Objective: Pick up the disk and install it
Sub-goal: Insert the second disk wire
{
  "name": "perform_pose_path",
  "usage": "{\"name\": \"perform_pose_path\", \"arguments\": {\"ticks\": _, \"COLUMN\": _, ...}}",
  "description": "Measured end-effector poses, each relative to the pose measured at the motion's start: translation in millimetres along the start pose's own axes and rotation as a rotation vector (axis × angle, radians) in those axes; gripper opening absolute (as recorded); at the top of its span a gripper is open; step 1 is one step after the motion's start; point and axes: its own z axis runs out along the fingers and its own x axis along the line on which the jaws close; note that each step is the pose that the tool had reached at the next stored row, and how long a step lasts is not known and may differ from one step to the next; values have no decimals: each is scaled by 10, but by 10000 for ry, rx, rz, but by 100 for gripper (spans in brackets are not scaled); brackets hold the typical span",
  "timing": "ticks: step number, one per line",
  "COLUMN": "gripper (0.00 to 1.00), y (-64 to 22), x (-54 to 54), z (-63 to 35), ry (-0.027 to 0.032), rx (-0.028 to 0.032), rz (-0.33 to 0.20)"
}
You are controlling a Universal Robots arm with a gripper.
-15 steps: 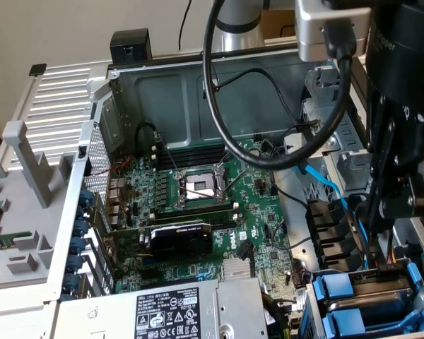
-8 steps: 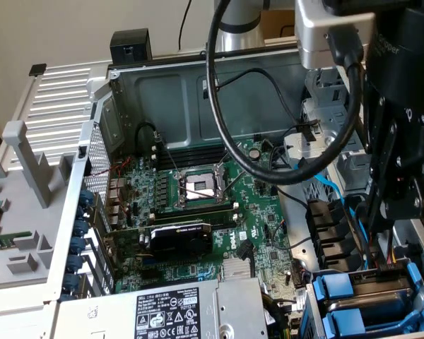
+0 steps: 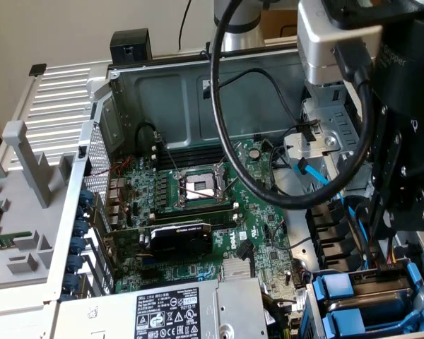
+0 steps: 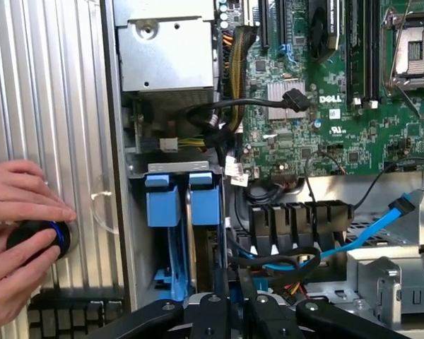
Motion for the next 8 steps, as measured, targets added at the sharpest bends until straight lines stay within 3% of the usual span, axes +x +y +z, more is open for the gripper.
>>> {"name": "perform_pose_path", "arguments": {"ticks": 2, "gripper": 17, "y": -1, "x": 20, "z": 7, "ry": -75, "rx": -5, "rz": -25}}
{"name": "perform_pose_path", "arguments": {"ticks": 3, "gripper": 17, "y": -1, "x": 35, "z": 17, "ry": -243, "rx": -16, "rz": -44}}
{"name": "perform_pose_path", "arguments": {"ticks": 5, "gripper": 17, "y": -1, "x": 51, "z": 27, "ry": -415, "rx": -30, "rz": -56}}
{"name": "perform_pose_path", "arguments": {"ticks": 6, "gripper": 17, "y": -1, "x": 62, "z": 36, "ry": -472, "rx": -36, "rz": -63}}
{"name": "perform_pose_path", "arguments": {"ticks": 8, "gripper": 17, "y": -1, "x": 89, "z": 53, "ry": -520, "rx": -47, "rz": -86}}
